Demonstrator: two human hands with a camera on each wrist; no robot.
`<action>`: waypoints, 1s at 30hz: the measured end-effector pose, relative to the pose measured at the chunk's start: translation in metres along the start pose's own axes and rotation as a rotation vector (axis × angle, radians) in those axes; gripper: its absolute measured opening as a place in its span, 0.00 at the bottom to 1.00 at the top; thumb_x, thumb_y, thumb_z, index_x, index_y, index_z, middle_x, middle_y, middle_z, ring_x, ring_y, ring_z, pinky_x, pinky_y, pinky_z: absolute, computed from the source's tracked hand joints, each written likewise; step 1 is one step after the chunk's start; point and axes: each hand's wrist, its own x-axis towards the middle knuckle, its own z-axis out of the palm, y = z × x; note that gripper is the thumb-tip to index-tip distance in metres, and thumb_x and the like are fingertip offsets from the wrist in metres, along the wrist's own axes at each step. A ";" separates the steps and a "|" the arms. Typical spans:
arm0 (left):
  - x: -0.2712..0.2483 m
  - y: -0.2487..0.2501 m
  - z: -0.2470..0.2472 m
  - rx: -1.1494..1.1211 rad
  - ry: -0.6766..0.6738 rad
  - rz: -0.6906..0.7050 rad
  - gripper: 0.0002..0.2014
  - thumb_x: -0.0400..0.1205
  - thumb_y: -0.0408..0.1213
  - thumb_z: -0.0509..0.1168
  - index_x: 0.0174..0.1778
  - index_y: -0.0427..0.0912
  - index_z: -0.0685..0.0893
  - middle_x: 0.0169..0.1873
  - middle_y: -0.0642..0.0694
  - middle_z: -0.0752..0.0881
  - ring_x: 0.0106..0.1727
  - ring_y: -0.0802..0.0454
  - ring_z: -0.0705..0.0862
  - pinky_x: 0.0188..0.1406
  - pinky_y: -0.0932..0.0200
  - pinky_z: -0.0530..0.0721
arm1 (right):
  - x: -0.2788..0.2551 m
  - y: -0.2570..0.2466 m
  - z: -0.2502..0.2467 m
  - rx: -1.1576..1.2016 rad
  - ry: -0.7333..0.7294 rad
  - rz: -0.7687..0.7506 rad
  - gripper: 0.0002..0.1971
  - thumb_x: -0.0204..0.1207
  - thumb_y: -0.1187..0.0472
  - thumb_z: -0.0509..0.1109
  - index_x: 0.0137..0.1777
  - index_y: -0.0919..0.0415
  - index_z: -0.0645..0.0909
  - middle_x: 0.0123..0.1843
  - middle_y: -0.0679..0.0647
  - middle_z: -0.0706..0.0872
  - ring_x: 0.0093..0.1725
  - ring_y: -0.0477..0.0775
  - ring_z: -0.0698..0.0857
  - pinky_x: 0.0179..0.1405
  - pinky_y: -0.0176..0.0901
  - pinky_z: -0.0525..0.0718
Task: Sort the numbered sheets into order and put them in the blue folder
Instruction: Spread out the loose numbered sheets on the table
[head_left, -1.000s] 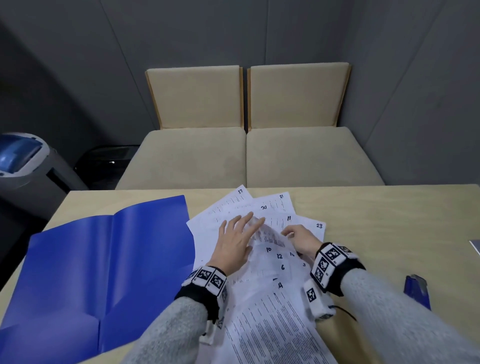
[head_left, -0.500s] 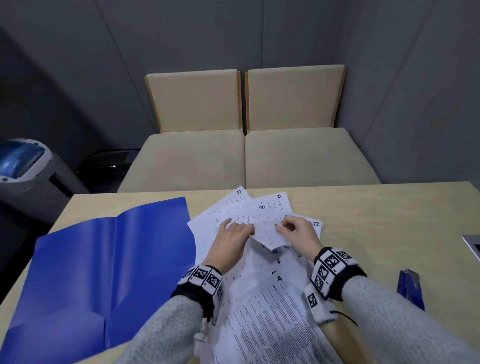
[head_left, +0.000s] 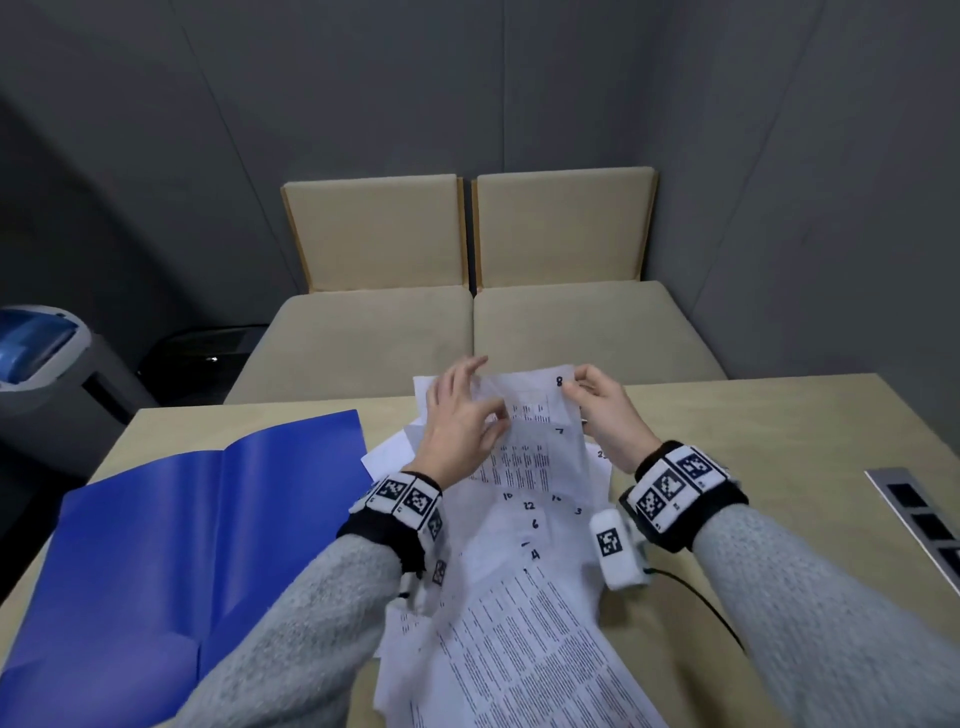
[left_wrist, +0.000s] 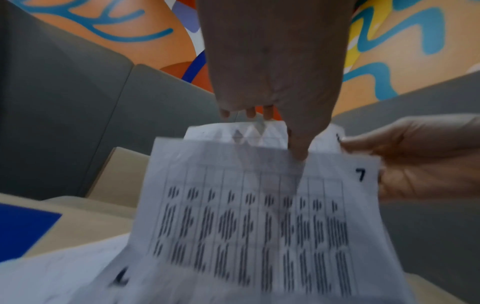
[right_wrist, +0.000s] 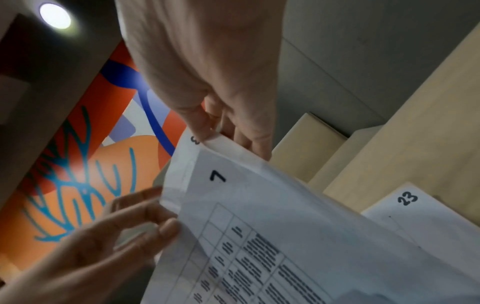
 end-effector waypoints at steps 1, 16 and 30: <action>0.006 0.004 -0.006 -0.007 -0.022 -0.002 0.05 0.78 0.44 0.69 0.40 0.49 0.86 0.79 0.41 0.62 0.81 0.39 0.56 0.78 0.35 0.52 | 0.002 0.000 -0.001 0.017 -0.020 0.049 0.09 0.84 0.63 0.60 0.43 0.54 0.77 0.45 0.53 0.83 0.43 0.53 0.82 0.40 0.43 0.80; 0.013 -0.002 0.053 0.299 -0.300 0.020 0.22 0.79 0.41 0.67 0.70 0.52 0.74 0.83 0.39 0.44 0.84 0.38 0.44 0.80 0.33 0.44 | 0.030 0.050 -0.015 -0.143 0.200 0.126 0.04 0.82 0.63 0.59 0.50 0.57 0.76 0.49 0.57 0.84 0.44 0.54 0.81 0.40 0.41 0.77; 0.048 -0.019 0.140 0.143 -0.520 -0.213 0.31 0.78 0.47 0.63 0.76 0.45 0.62 0.71 0.42 0.67 0.73 0.41 0.68 0.77 0.33 0.54 | 0.068 0.117 -0.040 -0.481 0.274 0.221 0.04 0.82 0.63 0.56 0.46 0.62 0.66 0.34 0.56 0.71 0.34 0.53 0.70 0.33 0.44 0.67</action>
